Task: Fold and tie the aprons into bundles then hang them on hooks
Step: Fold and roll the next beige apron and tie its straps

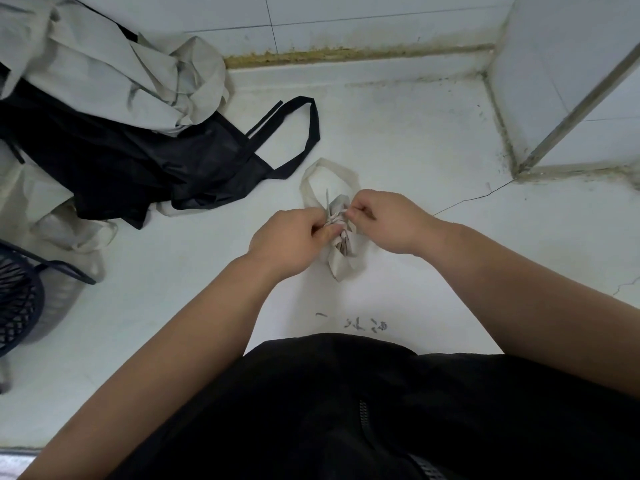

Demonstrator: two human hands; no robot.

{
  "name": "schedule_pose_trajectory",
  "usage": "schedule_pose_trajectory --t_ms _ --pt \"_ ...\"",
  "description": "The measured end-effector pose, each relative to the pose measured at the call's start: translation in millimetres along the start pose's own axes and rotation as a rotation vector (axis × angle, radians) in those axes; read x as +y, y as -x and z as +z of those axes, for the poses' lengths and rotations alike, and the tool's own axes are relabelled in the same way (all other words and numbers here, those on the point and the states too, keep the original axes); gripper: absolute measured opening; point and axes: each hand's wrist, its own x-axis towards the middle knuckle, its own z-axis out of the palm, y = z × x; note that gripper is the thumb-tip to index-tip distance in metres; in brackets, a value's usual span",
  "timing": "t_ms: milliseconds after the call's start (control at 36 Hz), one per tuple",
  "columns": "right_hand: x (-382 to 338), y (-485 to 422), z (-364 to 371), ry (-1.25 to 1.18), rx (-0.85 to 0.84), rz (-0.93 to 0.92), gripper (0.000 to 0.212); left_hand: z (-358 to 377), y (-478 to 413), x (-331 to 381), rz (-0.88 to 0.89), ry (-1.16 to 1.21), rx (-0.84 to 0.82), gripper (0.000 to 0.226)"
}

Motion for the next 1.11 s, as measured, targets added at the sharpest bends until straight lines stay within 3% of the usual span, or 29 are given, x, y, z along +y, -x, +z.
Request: schedule_pose_trajectory --t_ms 139,444,583,722,861,917,1000,1111 --pt "8.7 5.6 1.4 0.224 0.014 -0.021 0.029 0.1 4.7 -1.3 0.025 0.229 -0.087 0.040" --pt "13.7 -0.7 -2.2 0.155 -0.024 -0.027 0.030 -7.1 8.0 5.9 0.116 0.069 -0.098 0.040" --pt "11.2 0.5 -2.4 0.104 0.002 -0.053 0.029 -9.1 9.5 1.6 0.123 0.117 -0.114 0.037" --pt "1.8 -0.6 0.1 0.001 0.005 0.001 0.031 -11.2 14.2 -12.6 0.077 0.397 -0.102 0.034" --pt "-16.0 0.9 -5.2 -0.587 -0.022 0.226 0.037 -14.8 13.6 -14.1 -0.033 0.747 0.036 0.030" --pt "-20.5 1.4 -3.7 -0.748 -0.050 0.238 0.025 -17.4 9.4 -15.0 -0.104 0.915 0.063 0.032" --pt "-25.8 6.5 -6.5 -0.716 -0.057 0.184 0.021 -24.5 0.6 -14.3 -0.178 1.208 0.073 0.036" --pt "-30.0 14.1 -15.7 -0.431 -0.154 0.254 0.029 -37.9 -13.0 -11.9 -0.250 1.274 0.166 0.034"
